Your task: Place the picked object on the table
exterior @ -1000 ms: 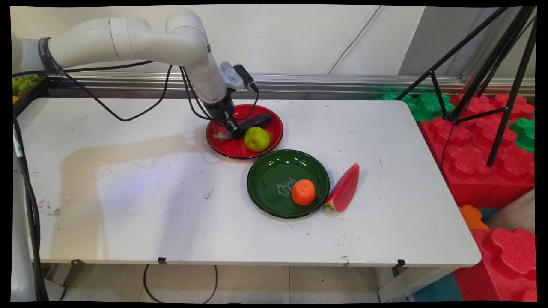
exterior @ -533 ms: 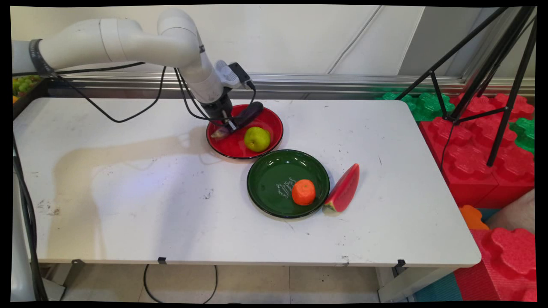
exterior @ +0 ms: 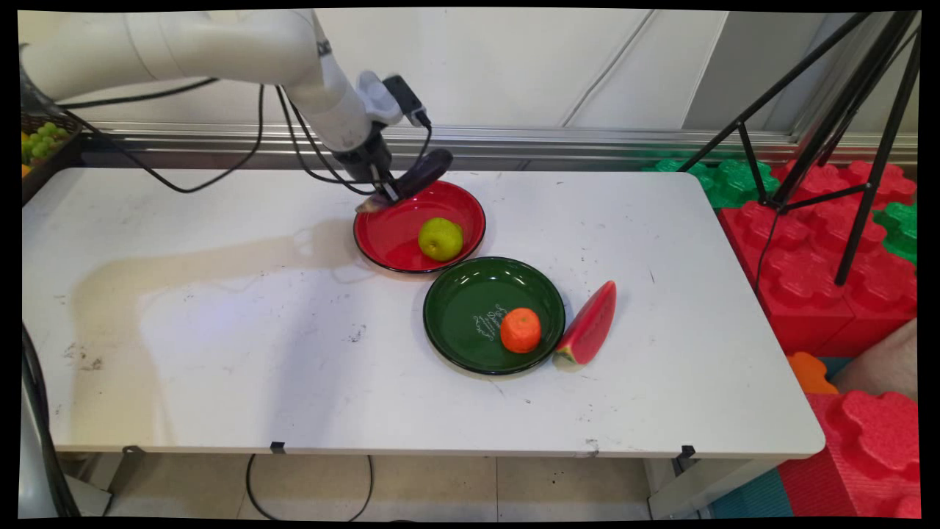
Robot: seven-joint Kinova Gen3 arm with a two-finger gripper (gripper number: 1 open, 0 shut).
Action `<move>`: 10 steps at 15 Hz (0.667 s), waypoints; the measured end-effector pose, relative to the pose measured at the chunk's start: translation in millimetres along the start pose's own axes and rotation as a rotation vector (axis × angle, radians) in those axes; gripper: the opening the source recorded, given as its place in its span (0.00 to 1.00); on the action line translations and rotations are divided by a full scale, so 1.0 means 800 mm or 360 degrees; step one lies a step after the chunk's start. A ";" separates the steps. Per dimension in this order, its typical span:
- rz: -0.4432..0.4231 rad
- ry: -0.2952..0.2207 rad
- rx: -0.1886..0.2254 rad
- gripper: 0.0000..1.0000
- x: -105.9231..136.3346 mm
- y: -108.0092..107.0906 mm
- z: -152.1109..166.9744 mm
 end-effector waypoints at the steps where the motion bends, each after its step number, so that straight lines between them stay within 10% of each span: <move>1: 0.0044 0.0014 -0.0004 0.00 -0.001 -0.001 -0.014; 10: 0.0493 0.0050 -0.0151 0.00 -0.062 -0.007 -0.109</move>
